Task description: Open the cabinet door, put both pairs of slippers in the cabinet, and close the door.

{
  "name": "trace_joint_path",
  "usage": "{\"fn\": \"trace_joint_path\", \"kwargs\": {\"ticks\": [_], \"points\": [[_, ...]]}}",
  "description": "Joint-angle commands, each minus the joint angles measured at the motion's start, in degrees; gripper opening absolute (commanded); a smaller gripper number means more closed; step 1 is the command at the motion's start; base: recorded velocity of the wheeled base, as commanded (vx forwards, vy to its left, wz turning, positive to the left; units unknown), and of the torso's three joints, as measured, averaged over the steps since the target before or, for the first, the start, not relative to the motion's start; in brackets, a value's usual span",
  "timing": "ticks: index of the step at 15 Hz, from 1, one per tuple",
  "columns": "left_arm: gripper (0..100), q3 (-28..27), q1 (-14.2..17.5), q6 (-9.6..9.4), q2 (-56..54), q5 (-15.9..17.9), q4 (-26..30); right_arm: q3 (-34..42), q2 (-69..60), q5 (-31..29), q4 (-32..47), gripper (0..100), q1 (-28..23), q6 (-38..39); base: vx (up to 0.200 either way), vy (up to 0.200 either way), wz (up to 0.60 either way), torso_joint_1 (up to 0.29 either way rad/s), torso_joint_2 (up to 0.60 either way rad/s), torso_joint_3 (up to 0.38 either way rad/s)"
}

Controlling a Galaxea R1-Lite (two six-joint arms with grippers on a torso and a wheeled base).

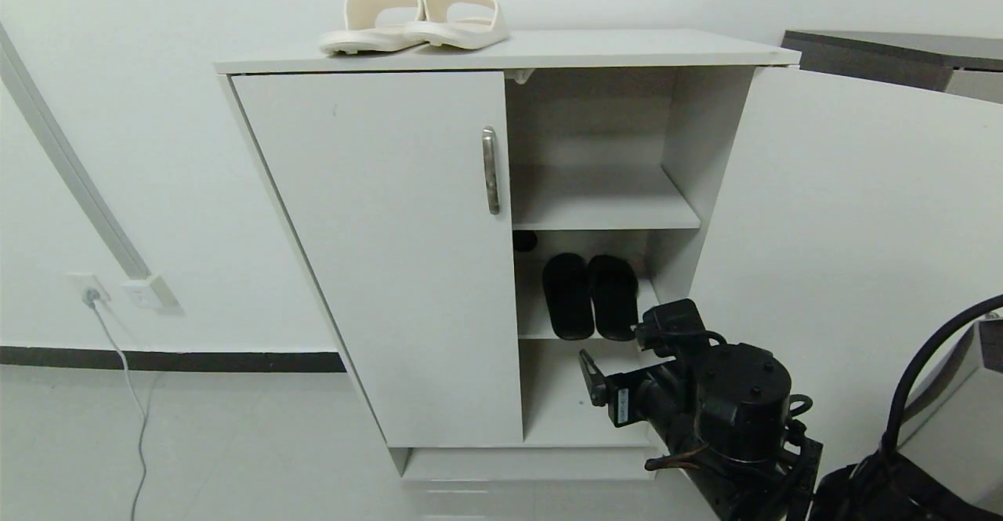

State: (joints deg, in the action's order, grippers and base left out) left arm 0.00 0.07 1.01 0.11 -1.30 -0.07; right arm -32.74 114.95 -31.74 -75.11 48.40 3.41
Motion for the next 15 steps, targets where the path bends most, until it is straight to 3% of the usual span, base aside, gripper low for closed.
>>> {"fn": "trace_joint_path", "kwargs": {"ticks": [1, 3, 15], "points": [[0, 0.00, 0.01, 0.04, -0.02, -0.01, -0.01, 0.22, 0.10, 0.02, -0.39, 100, 0.21, -0.34, 0.000, 0.000, 0.00, 0.000, 0.00, 0.000], [0, 0.00, 0.01, -0.05, -0.02, -0.01, -0.01, 0.22, 0.28, 0.02, -0.83, 100, 0.21, -0.69, 0.000, 0.000, 0.00, 0.000, 0.00, 0.000], [0, 0.00, 0.01, 0.04, -0.02, -0.01, -0.01, 0.75, 0.63, 0.98, -1.27, 100, 0.21, -1.92, 0.000, 0.200, 0.00, 0.004, 0.00, 0.003]]}}
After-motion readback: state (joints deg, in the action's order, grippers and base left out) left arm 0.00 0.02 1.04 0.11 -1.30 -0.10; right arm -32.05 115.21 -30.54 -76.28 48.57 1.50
